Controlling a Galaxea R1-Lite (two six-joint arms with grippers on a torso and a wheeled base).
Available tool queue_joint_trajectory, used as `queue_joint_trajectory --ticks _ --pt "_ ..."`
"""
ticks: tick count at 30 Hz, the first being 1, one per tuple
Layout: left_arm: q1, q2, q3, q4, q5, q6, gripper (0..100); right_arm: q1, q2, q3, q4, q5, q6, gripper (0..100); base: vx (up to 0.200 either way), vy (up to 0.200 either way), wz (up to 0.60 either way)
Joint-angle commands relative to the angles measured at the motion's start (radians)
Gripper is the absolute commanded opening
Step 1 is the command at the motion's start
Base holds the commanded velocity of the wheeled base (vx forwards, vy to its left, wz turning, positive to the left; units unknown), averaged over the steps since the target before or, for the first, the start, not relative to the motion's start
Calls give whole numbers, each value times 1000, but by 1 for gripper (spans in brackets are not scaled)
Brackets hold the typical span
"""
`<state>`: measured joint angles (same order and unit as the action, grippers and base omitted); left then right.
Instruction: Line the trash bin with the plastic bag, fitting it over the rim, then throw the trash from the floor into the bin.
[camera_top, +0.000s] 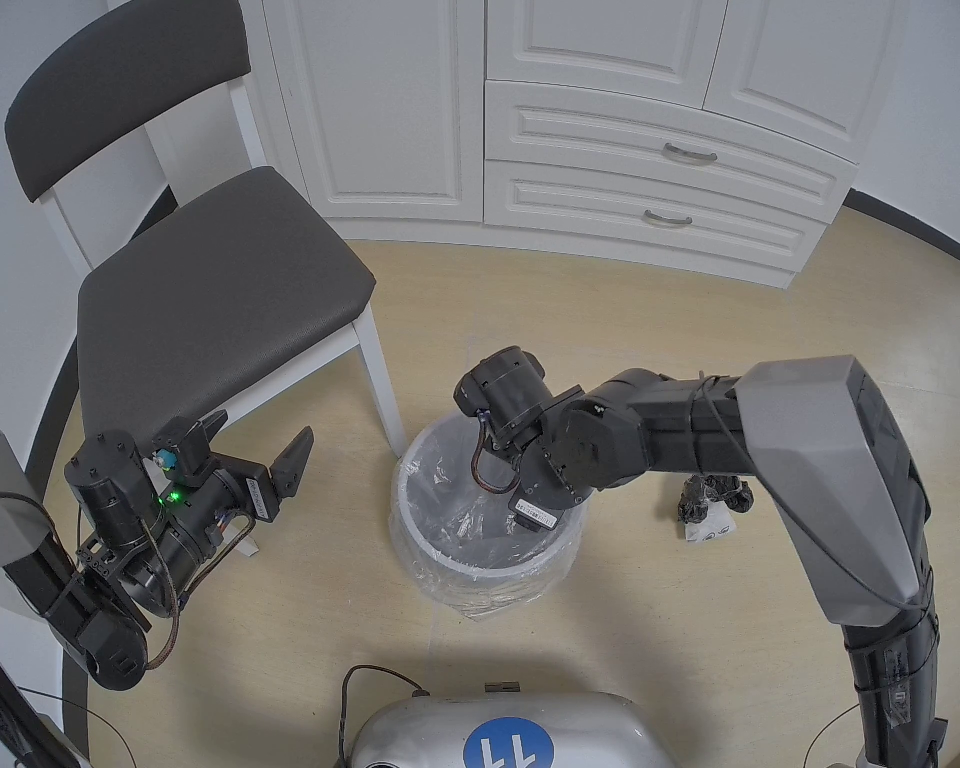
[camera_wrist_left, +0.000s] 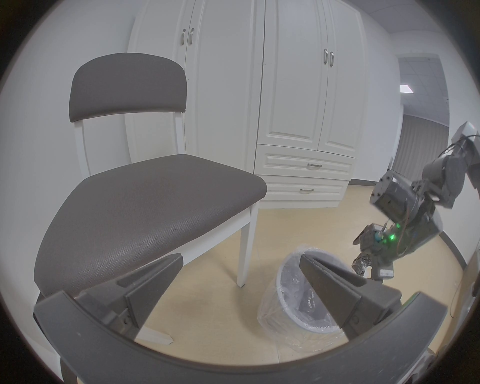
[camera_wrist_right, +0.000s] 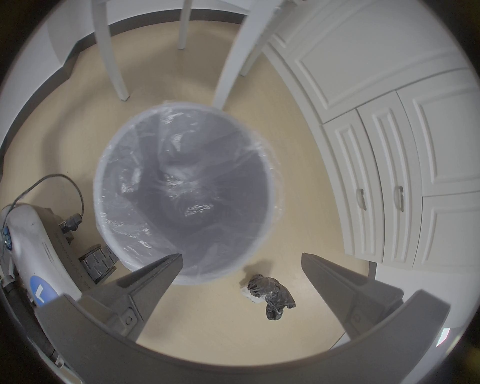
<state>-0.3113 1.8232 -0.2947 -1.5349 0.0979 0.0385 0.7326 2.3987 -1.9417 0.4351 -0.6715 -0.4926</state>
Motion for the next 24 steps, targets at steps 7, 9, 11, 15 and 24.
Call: queue_joint_trajectory --ticks 7,9,11,15,24 --pt "3 -15 2 -1 -20 0 100 7 154 -46 -41 1 2 100 0 0 0" --pt "6 -15 0 -1 -21 0 100 7 169 -49 -45 1 6 100 0 0 0" --pt "8 -15 0 -1 -21 0 100 4 168 -45 -45 1 8 100 0 0 0" --pt "8 -15 0 -1 -21 0 100 -5 143 -8 -45 1 8 100 0 0 0" --pt "8 -32 3 -1 -23 -2 100 -15 8 171 -45 0 6 100 0 0 0"
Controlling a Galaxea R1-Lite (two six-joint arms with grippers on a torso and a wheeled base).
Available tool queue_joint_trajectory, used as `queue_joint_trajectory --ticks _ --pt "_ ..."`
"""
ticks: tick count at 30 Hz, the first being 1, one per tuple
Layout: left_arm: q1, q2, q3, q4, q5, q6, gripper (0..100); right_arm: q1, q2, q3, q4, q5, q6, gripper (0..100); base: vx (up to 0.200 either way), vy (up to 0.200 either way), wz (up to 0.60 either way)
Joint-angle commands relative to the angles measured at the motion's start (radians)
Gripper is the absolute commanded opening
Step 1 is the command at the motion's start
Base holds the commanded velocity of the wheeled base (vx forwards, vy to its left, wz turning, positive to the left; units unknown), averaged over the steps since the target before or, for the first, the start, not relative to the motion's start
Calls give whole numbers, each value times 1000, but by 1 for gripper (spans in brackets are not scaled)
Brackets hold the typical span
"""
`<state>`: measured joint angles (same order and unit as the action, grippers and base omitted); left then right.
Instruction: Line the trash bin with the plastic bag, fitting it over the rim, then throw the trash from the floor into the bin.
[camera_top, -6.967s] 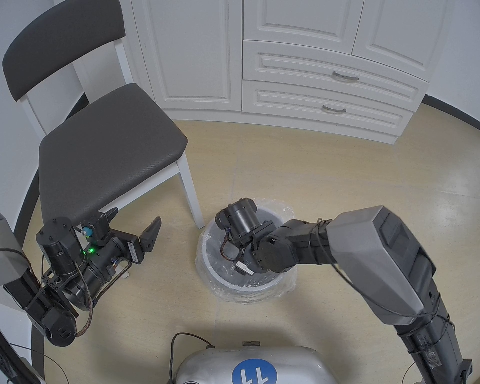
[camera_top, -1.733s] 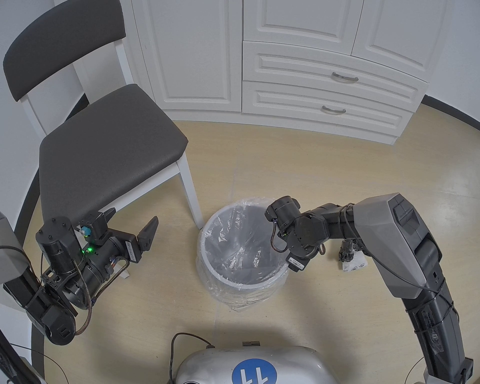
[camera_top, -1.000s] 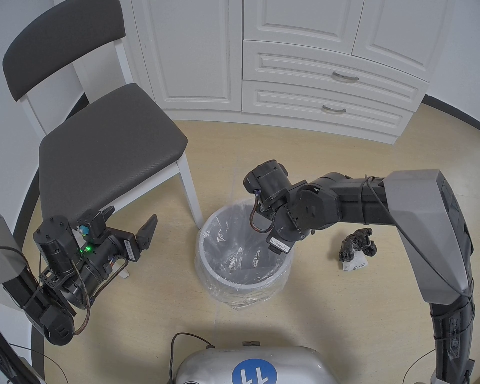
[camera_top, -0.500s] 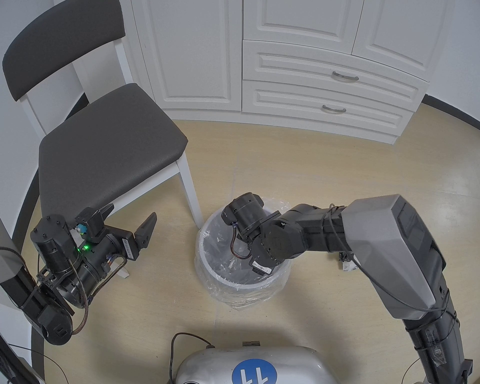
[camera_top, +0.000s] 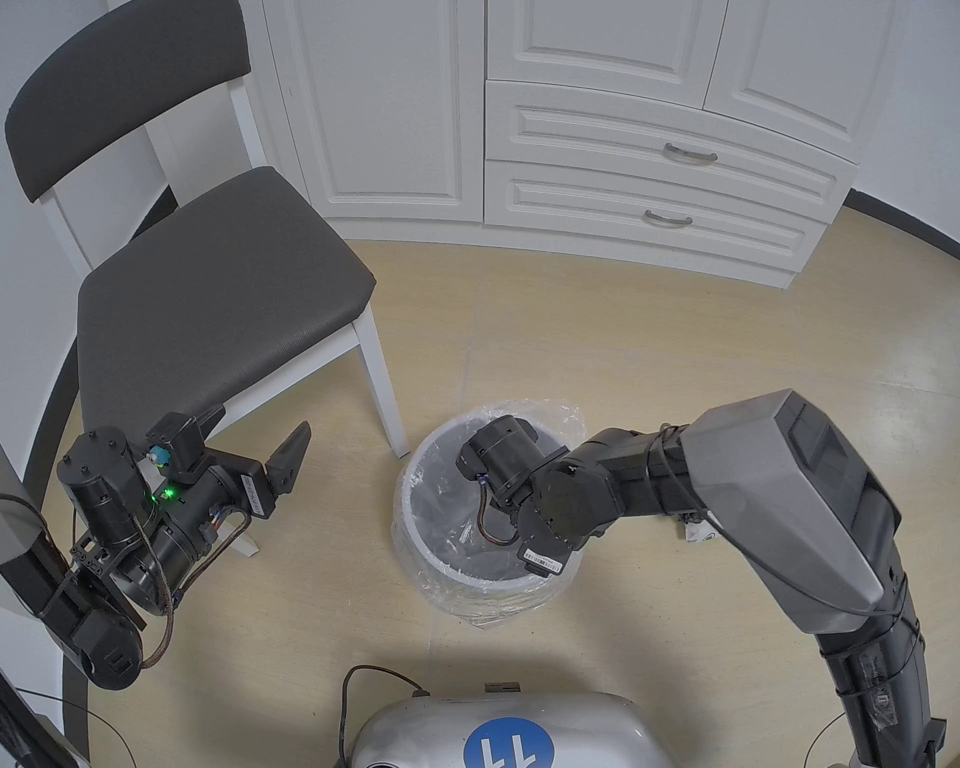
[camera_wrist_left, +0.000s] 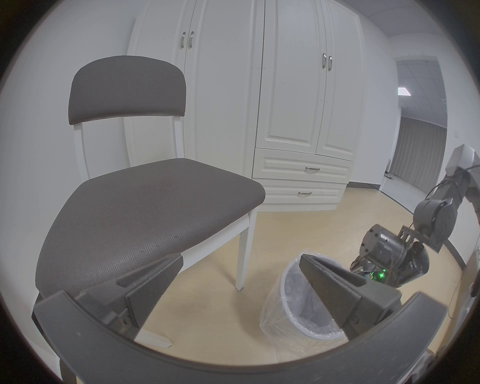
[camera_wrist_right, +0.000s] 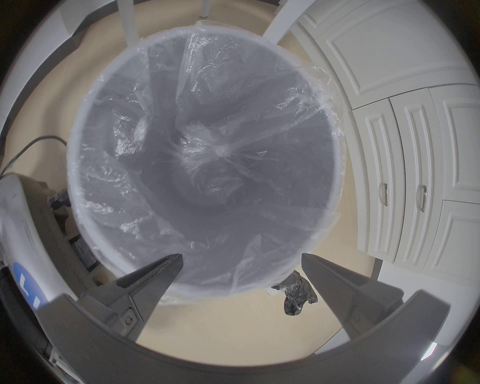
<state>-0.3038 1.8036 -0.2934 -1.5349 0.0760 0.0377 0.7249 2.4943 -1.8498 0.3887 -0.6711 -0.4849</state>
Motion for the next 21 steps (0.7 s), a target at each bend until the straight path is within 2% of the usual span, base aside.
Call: queue_joint_trajectory --ticks 1,12,21 --pt "0 -12 3 -1 1 -1 100 -7 -97 86 1 -1 -1 100 0 0 0" --pt "0 -20 5 -1 -1 -1 100 -27 -135 103 1 -1 -3 100 0 0 0" --pt "0 -20 5 -1 -1 -1 100 -81 -126 101 1 -1 0 100 0 0 0"
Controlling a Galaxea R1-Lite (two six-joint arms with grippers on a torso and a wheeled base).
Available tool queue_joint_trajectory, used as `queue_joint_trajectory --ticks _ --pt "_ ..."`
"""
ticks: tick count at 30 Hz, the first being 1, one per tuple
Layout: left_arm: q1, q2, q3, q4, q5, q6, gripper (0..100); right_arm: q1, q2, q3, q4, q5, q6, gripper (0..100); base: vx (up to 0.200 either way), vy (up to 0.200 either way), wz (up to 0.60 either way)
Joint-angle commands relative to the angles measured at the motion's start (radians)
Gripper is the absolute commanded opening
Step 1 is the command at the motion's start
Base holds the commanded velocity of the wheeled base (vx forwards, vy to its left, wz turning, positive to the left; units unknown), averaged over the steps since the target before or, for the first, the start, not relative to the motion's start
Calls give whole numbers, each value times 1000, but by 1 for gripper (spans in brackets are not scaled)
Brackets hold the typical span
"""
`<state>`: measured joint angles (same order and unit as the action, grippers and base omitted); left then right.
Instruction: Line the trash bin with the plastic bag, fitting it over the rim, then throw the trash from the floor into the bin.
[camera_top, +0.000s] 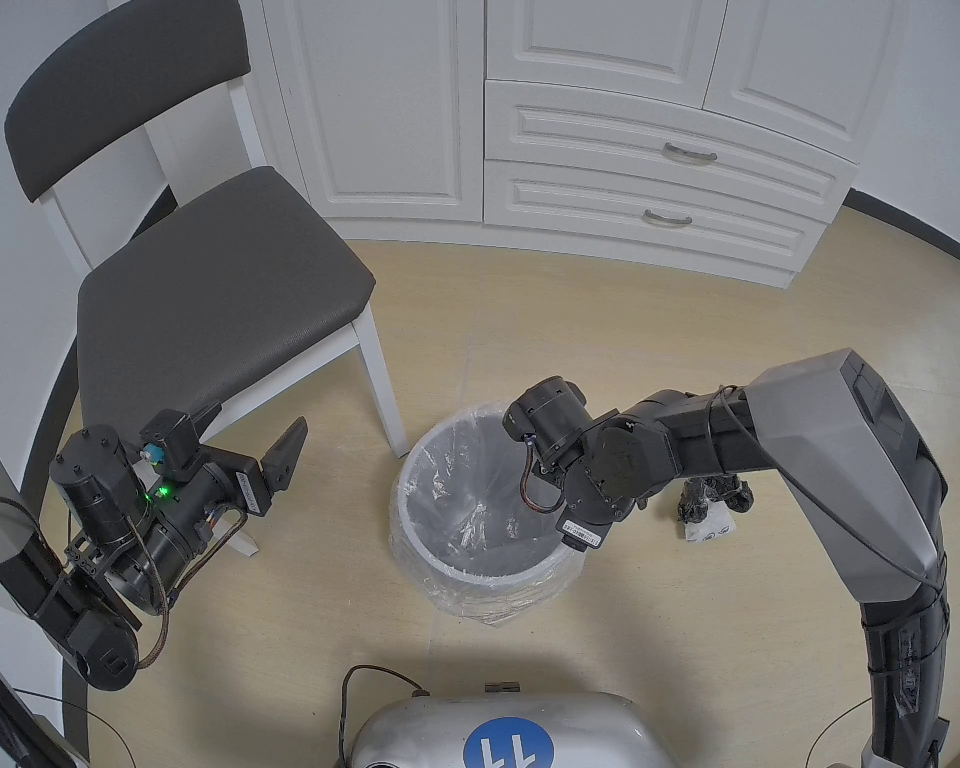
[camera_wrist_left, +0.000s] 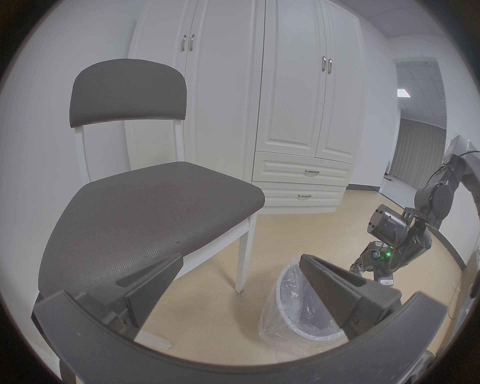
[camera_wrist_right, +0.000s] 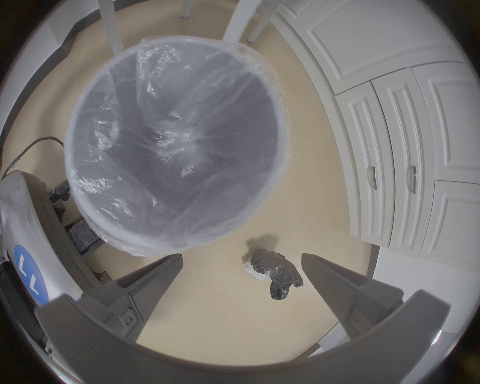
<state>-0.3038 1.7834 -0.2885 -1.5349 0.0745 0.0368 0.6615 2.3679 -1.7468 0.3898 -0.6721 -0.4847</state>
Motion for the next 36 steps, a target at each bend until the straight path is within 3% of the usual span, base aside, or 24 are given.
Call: queue_joint_trajectory --ticks 1,5,14,28,36 --pt "0 1 0 -1 1 0 100 -28 7 -3 -2 0 0 100 0 0 0" --pt "0 2 0 1 1 0 100 -57 39 -8 -23 6 5 100 0 0 0" --pt "0 10 -3 -1 2 -2 100 -69 163 -13 -258 51 78 100 0 0 0" --pt "-1 13 0 -1 2 -3 100 -117 163 46 -262 63 173 100 0 0 0" --pt "-24 36 6 -1 2 0 100 -122 -9 210 -272 95 244 100 0 0 0"
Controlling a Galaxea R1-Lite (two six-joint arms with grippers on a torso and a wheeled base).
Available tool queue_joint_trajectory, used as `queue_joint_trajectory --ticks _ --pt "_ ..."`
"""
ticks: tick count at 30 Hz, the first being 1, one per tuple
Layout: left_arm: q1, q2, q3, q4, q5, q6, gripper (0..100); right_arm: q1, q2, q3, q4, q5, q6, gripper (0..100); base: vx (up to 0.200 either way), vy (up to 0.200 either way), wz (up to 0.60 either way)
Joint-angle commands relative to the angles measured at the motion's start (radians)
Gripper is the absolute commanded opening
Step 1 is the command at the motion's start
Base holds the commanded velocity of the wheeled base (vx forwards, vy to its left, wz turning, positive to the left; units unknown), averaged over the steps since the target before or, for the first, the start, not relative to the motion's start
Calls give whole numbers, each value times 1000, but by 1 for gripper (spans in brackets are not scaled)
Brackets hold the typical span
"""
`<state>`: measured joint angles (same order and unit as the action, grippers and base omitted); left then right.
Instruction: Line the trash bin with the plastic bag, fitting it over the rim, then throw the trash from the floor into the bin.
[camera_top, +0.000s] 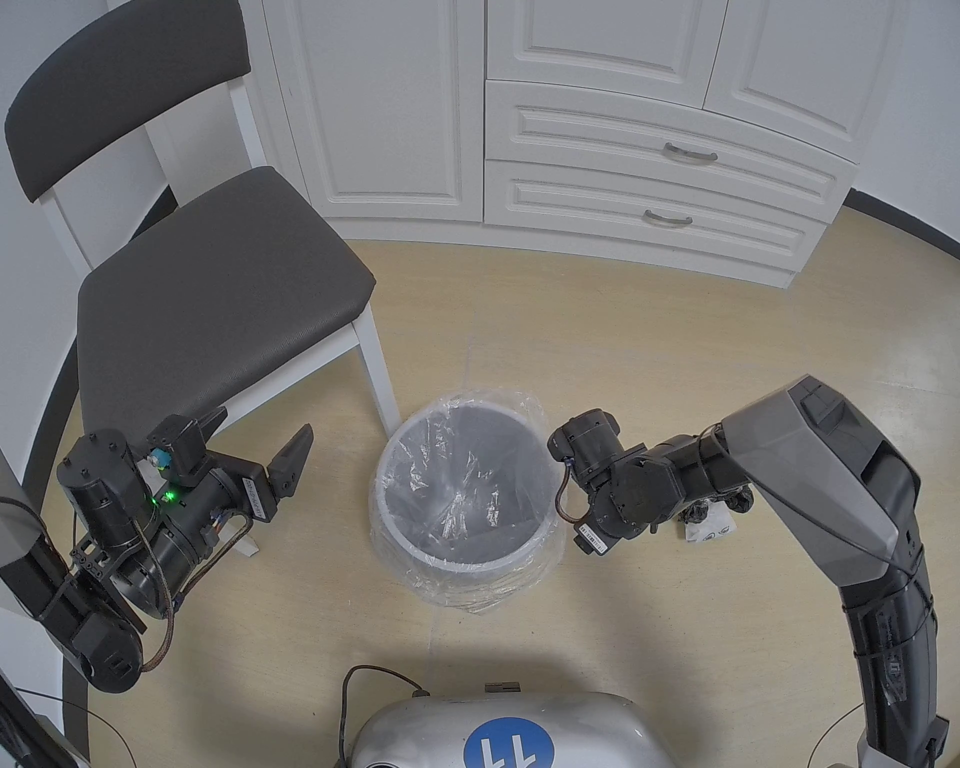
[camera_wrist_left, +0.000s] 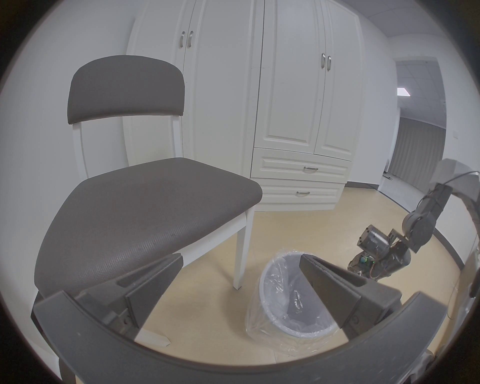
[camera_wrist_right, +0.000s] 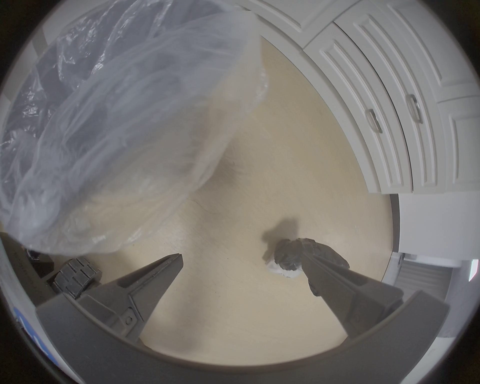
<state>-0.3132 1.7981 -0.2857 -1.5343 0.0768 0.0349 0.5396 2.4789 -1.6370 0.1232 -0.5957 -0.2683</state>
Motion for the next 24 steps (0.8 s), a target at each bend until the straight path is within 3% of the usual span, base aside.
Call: queue_joint_trajectory --ticks 1,2,4,6,8,10,15,20,24 --pt "-24 40 5 -1 1 0 100 0 -187 195 -54 30 64 100 0 0 0" --pt "-24 40 5 -1 1 0 100 0 -187 195 -54 30 64 100 0 0 0" --pt "-47 73 7 -1 3 -3 100 0 -287 388 -229 53 100 100 0 0 0" --pt "-53 81 8 -1 3 -3 100 -1 -311 439 -284 63 101 100 0 0 0" --pt "-76 109 17 -1 3 -3 100 -21 -402 664 -567 111 110 100 0 0 0" --pt "-89 115 20 -1 3 -3 100 -29 -457 786 -761 131 127 100 0 0 0" --pt "-93 130 22 -1 3 -3 100 -32 -522 1013 -1074 189 149 100 0 0 0" --pt "-86 155 7 -1 3 -1 100 -89 -532 1085 -1218 263 182 100 0 0 0" --pt "-90 156 17 0 4 7 100 -110 -592 1063 -1209 284 182 100 0 0 0"
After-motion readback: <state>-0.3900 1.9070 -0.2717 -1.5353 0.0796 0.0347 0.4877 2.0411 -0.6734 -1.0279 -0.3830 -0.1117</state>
